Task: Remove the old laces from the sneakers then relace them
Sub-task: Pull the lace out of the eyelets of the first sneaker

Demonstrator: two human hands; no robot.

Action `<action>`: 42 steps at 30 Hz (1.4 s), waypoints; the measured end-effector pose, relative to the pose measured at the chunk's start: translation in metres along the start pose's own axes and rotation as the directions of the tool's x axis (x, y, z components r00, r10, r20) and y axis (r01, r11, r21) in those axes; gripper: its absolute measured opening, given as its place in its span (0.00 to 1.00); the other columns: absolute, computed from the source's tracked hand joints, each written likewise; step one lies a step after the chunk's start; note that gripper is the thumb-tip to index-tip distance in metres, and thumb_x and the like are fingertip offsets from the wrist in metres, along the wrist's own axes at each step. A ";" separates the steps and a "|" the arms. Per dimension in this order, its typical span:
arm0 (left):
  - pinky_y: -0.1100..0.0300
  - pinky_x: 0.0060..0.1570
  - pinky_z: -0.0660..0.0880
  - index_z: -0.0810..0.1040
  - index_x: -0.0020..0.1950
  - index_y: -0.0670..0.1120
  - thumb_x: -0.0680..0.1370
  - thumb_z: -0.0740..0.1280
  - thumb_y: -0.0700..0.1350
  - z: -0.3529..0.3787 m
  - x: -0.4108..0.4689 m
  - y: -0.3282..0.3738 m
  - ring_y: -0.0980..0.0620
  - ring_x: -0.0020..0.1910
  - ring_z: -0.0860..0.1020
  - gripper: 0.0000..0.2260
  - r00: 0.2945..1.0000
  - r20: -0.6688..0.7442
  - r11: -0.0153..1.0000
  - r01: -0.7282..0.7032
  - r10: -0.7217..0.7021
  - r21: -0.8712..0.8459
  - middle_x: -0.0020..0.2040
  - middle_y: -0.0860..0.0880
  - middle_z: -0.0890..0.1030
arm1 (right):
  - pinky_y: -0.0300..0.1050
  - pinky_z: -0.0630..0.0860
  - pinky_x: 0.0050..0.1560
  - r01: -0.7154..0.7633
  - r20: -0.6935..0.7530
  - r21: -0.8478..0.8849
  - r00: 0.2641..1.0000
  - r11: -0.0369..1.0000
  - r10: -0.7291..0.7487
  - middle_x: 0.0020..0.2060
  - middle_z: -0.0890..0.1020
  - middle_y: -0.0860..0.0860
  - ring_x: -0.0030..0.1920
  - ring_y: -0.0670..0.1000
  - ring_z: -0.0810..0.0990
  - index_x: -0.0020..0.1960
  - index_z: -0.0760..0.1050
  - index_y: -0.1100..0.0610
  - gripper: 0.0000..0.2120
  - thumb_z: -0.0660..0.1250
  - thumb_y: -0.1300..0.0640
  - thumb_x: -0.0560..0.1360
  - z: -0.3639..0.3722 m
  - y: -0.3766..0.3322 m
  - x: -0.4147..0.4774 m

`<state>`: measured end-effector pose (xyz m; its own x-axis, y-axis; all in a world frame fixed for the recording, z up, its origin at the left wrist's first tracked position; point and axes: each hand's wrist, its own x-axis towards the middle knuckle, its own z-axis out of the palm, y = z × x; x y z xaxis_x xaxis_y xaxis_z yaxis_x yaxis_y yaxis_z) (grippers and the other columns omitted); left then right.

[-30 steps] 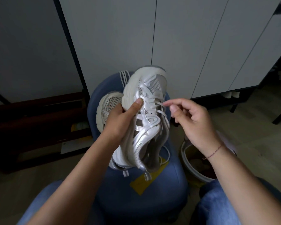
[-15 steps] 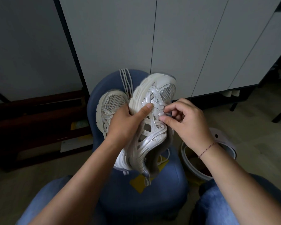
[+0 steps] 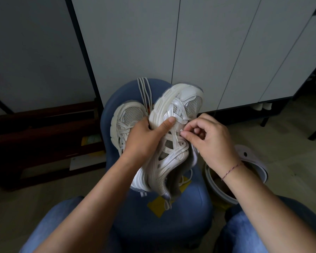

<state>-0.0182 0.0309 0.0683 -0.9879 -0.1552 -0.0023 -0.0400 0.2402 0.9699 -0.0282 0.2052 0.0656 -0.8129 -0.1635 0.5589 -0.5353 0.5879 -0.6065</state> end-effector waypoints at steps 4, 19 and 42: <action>0.52 0.54 0.80 0.80 0.58 0.50 0.71 0.72 0.64 -0.003 0.000 0.001 0.55 0.46 0.84 0.22 0.999 0.035 0.999 0.008 -0.007 -0.039 0.47 0.54 0.86 | 0.34 0.69 0.41 0.037 0.095 0.083 0.994 0.996 -0.045 0.37 0.72 0.43 0.38 0.42 0.71 0.40 0.75 0.54 0.04 0.68 0.56 0.73 -0.004 0.002 0.002; 0.61 0.42 0.80 0.80 0.60 0.45 0.74 0.71 0.57 0.006 -0.003 0.001 0.53 0.42 0.85 0.21 0.996 0.073 0.983 0.053 -0.041 -0.173 0.45 0.50 0.86 | 0.29 0.68 0.45 -0.074 0.030 0.255 0.997 0.964 0.068 0.42 0.75 0.46 0.40 0.40 0.73 0.47 0.72 0.52 0.11 0.62 0.44 0.75 -0.010 0.002 0.000; 0.56 0.48 0.81 0.80 0.58 0.46 0.74 0.71 0.56 0.009 -0.005 0.000 0.52 0.43 0.85 0.18 0.995 0.075 0.977 0.085 -0.072 -0.197 0.45 0.50 0.87 | 0.41 0.70 0.45 -0.099 -0.033 0.131 0.994 0.986 0.104 0.38 0.76 0.47 0.41 0.46 0.74 0.39 0.72 0.53 0.07 0.59 0.53 0.74 -0.012 0.008 0.005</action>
<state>-0.0149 0.0399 0.0657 -0.9909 -0.1000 -0.0900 -0.0937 0.0328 0.9951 -0.0341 0.2190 0.0707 -0.8564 -0.0751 0.5109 -0.4774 0.4923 -0.7279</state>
